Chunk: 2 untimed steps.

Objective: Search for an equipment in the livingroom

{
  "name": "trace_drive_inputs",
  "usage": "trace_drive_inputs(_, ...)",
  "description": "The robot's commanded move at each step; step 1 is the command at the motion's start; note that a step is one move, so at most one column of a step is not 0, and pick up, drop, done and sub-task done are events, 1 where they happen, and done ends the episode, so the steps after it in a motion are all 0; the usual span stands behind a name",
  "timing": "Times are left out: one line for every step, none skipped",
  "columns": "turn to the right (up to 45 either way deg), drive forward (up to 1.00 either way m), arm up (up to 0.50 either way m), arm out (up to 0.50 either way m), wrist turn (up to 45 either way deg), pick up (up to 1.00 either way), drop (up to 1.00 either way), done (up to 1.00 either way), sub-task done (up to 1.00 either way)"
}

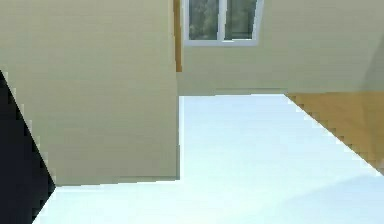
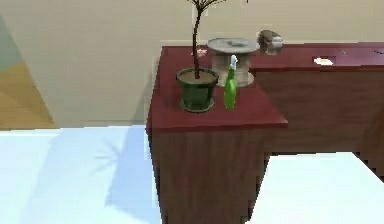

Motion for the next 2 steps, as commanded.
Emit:
trace_drive_inputs(33.0, 0.00, 0.00, 0.00, 0.0, 0.00, 0.00, 0.00, 0.00)
trace_drive_inputs(0.0, 1.00, 0.00, 0.00, 0.0, 0.00, 0.00, 0.00, 0.00)
